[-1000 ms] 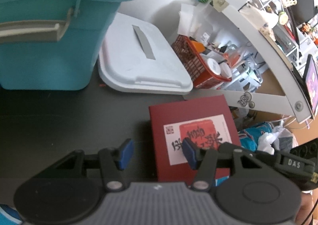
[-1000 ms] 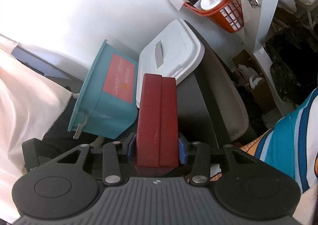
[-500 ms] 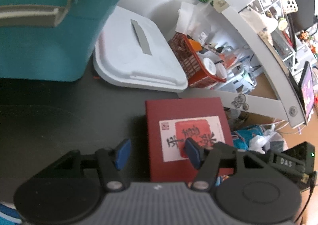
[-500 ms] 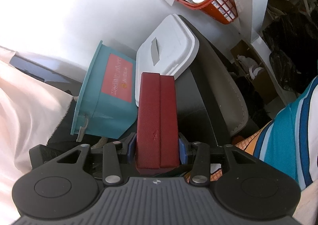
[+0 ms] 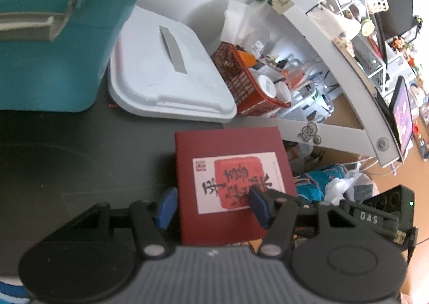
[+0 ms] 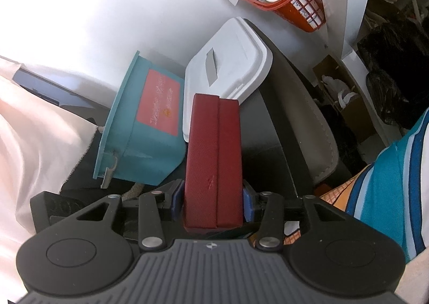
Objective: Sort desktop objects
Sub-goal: 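Hold the red box clamped in the right tool, settling the grip, then lift the red box off the table with the right tool, then carry the red box with the right tool over the teal bin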
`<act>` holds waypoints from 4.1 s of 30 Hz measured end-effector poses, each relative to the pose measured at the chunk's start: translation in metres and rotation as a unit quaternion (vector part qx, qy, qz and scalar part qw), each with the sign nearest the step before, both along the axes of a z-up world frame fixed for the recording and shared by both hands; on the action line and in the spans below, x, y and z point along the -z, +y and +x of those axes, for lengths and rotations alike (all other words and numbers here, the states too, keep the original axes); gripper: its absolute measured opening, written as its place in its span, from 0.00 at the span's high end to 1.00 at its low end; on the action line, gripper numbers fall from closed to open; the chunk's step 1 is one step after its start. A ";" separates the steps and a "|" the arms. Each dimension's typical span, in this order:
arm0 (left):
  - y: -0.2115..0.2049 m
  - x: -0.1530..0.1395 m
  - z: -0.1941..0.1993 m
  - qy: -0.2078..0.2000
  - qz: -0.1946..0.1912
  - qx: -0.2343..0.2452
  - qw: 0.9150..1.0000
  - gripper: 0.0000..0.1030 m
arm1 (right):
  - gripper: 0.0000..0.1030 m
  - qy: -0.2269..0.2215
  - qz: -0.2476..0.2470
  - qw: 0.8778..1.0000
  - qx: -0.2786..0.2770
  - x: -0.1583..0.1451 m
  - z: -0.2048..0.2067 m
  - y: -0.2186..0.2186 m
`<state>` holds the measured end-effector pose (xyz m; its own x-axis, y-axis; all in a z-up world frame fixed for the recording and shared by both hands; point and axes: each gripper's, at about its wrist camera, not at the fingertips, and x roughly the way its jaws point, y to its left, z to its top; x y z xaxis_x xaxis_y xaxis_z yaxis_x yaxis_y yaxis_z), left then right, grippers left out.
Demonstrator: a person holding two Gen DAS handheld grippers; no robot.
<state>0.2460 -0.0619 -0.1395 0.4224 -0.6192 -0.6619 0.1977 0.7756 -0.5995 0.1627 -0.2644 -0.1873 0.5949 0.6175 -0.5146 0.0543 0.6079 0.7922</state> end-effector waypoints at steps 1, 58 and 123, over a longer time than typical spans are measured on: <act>-0.001 0.000 0.000 0.000 0.000 0.000 1.000 0.39 | 0.54 0.000 -0.001 1.000 0.000 0.000 0.000 0.001; 0.010 -0.065 -0.032 -0.072 0.001 0.002 0.997 0.42 | 0.57 -0.089 -0.075 0.993 0.029 -0.077 -0.033 0.002; 0.091 -0.094 -0.041 -0.113 0.037 -0.102 0.988 0.41 | 0.57 -0.243 -0.261 0.932 -0.064 -0.231 0.049 0.156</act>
